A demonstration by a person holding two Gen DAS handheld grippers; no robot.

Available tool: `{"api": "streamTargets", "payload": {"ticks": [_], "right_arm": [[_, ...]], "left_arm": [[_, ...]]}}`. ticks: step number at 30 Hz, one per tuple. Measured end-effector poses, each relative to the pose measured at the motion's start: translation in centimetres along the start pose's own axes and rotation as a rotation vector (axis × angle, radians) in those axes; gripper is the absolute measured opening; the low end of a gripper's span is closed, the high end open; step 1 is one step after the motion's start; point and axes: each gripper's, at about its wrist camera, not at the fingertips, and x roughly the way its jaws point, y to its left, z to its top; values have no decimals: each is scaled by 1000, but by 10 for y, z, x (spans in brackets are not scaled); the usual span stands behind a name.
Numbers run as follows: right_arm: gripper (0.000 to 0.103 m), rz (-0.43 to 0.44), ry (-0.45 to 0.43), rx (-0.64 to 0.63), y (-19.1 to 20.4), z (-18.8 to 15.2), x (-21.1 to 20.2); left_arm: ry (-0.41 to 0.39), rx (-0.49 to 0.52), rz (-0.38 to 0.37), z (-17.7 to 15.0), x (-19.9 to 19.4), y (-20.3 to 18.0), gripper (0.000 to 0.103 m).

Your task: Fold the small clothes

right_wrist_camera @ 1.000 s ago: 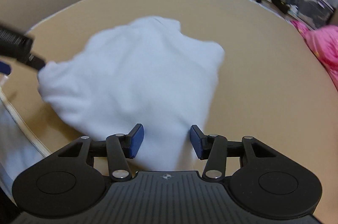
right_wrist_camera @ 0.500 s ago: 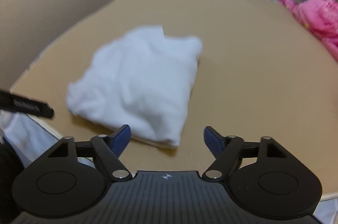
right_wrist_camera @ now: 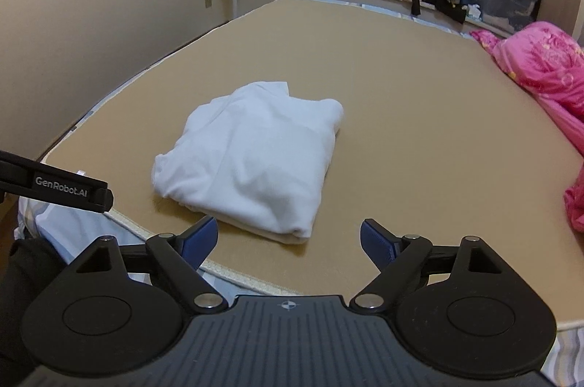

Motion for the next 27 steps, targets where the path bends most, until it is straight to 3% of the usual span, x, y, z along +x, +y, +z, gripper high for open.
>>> {"api": "streamTargets", "payload": {"ticks": [14,17,19,24,27], "right_arm": [[87,11,15,17,-5,2,11],[88,51,40,57,-12,7,23],[90,87,46,84,-18,15,32],[97,284,54,247,-59,57,73],[98,281,69,300,-88,92,118]], "left_arm": [[-11,-23,12,6,9,0,99],[18,-42,-26,13,22,0,99],[40,-92,-61,19,34,2,99],[29,-288,-97,35,70,7,99],[104,-348,-168,46,101,4,99]]}}
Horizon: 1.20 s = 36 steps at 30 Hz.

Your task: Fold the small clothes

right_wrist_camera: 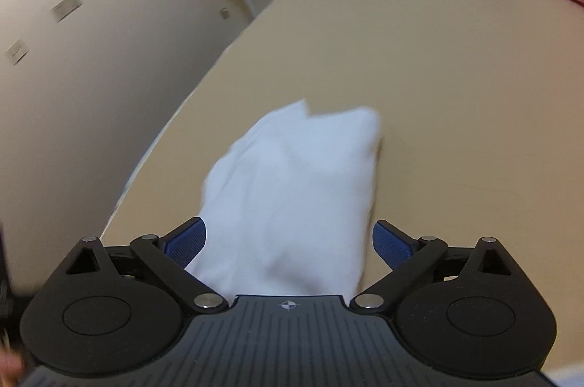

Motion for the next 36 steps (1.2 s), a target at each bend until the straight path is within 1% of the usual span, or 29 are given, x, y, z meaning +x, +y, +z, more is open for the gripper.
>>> {"api": "streamTargets", "payload": {"ticks": [2,4,6,9,11,13,14,15,16,17,18,19,20,21,22,24,25,27,29,30,31,33,34,36], "right_arm": [[99,-16,7,13,-18,30,29],[99,27,51,71,-43,61,67],[99,67,113,172,-68,81,103],[99,72,171,326,-99,98,155],[99,73,213,355,-111,103,186],[99,70,249,360,-114,106,211],[96,102,270,364,-115,107,222],[94,166,294,375,-116,106,231],[92,231,296,392,-115,104,238],[90,262,283,405,-114,100,241],[85,267,270,404,-114,96,242],[46,275,267,384,-113,91,244],[31,283,292,367,-112,87,248],[31,301,324,388,-111,84,251],[30,303,329,378,-106,86,250],[29,245,330,269,-86,100,243],[28,220,341,250,-80,108,240],[28,190,354,252,-80,115,232],[27,171,319,259,-91,115,216],[27,154,274,283,-102,110,202],[27,143,237,321,-113,108,191],[27,113,115,457,-147,84,150],[28,98,63,560,-166,66,128],[28,80,0,821,-199,10,89]], "left_arm": [[66,-54,-36,7,22,0,99],[119,-112,-67,9,41,2,99],[150,-149,-66,11,59,3,99],[189,-167,-64,16,81,4,99],[220,-212,-101,17,93,11,101],[219,-243,-145,17,98,18,102],[221,-263,-167,18,101,23,102],[221,-298,-189,18,102,30,102],[217,-350,-214,17,102,37,101],[212,-400,-229,17,100,45,94],[210,-414,-231,17,98,49,85],[205,-390,-244,18,95,50,46],[214,-372,-273,20,93,48,30],[224,-376,-265,23,90,46,29],[224,-363,-254,26,87,41,24],[231,-315,-219,36,88,31,22],[238,-292,-209,42,89,27,22],[244,-225,-186,54,94,14,22],[252,-80,-142,76,105,-16,21],[250,1,-131,91,112,-36,21],[253,88,-128,106,120,-57,21],[255,273,-138,139,137,-108,21],[255,368,-136,153,146,-136,21],[252,510,-105,169,160,-190,20]]}}
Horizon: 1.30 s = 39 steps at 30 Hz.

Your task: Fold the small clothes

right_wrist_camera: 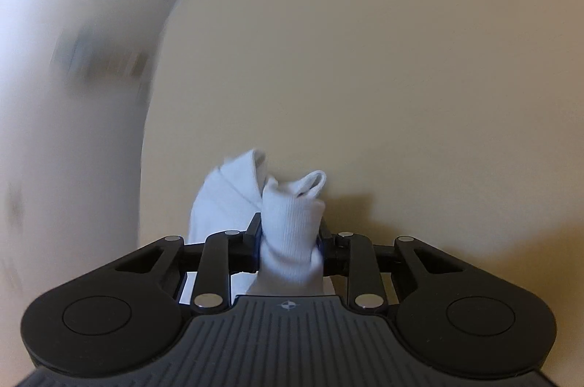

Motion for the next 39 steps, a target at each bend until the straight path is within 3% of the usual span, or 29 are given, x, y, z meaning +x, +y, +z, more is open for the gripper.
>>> {"api": "streamTargets", "payload": {"ticks": [2,4,5,7,11,13,15,17,18,19,20,22,23,26,29,31,32,33,34,35,37,39], "right_arm": [[28,51,-64,289,-59,-42,-31],[30,100,-123,430,-88,-93,-43],[32,104,-138,431,-92,-119,-45],[33,86,-112,358,-89,-137,-40],[33,60,-97,205,-84,-108,-44],[33,44,-108,180,-86,-91,-50],[33,32,-105,165,-87,-95,-48],[33,29,-90,157,-87,-92,-53],[34,18,-87,136,-85,-87,-59],[42,-4,-102,102,-79,-79,-62],[55,-32,-133,42,-71,-70,-64],[74,-61,-173,-75,-54,-62,-73],[84,-52,-165,-92,-54,-56,-69],[87,-9,-43,-24,-58,-42,-59],[89,-35,29,-23,-64,-60,-54],[92,39,88,-54,-68,-79,-56],[92,77,132,-43,-71,-85,-55],[87,93,162,-19,-74,-92,-53],[59,71,131,-26,-74,-97,-55],[31,49,107,-59,-71,-96,-56],[30,37,98,-55,-71,-92,-58],[29,28,93,-98,-62,-79,-60]], "left_arm": [[1,104,41,33,11,-43,19],[-13,188,82,48,16,-79,19],[-15,210,103,50,18,-89,19],[-9,214,131,44,16,-92,19],[-37,134,116,38,7,-57,30],[-72,52,216,40,7,-34,29],[-48,-24,355,44,15,-9,37],[-4,-125,395,42,16,22,38],[-6,-156,360,35,12,35,38],[-12,-163,309,26,5,42,43],[-25,-157,238,12,-2,47,59],[-55,-131,118,-24,-14,50,83],[-68,-120,66,-44,-19,50,84],[-20,-141,-99,-90,-16,47,84],[3,-230,-151,-120,-10,44,84],[-4,-327,-194,-147,-12,45,83],[-5,-362,-208,-152,-12,47,78],[-8,-378,-211,-155,-13,46,71],[-1,-393,-203,-155,-15,44,58],[14,-415,-186,-158,-16,39,53],[9,-425,-148,-139,-22,39,52],[-5,-383,-119,-148,-33,24,51]]}}
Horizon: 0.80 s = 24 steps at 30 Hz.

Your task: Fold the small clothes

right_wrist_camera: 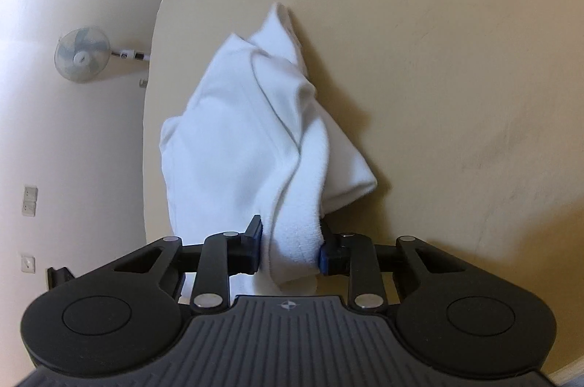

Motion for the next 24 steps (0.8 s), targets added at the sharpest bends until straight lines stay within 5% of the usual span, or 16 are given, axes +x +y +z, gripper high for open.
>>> {"api": "streamTargets", "payload": {"ticks": [4,6,8,10,14,18,24], "right_arm": [[28,-69,-38,-59,-4,21,-16],[29,-75,-30,-58,-10,27,-16],[52,-100,-21,-58,-12,24,-18],[60,-174,-79,-98,-2,16,-31],[94,-367,-182,-415,46,-42,-65],[96,-460,-294,-668,83,-105,-92],[96,-447,-359,-728,107,-165,-125]], "left_arm": [[-18,62,15,-26,-9,-16,55],[-56,62,66,-29,-12,-15,73],[-96,86,136,-28,-13,-17,81],[-179,207,243,-43,-29,-28,81],[-337,466,388,-96,-72,-48,103],[-397,460,362,-141,-99,-49,102],[-483,435,300,-190,-119,-54,102]]}}
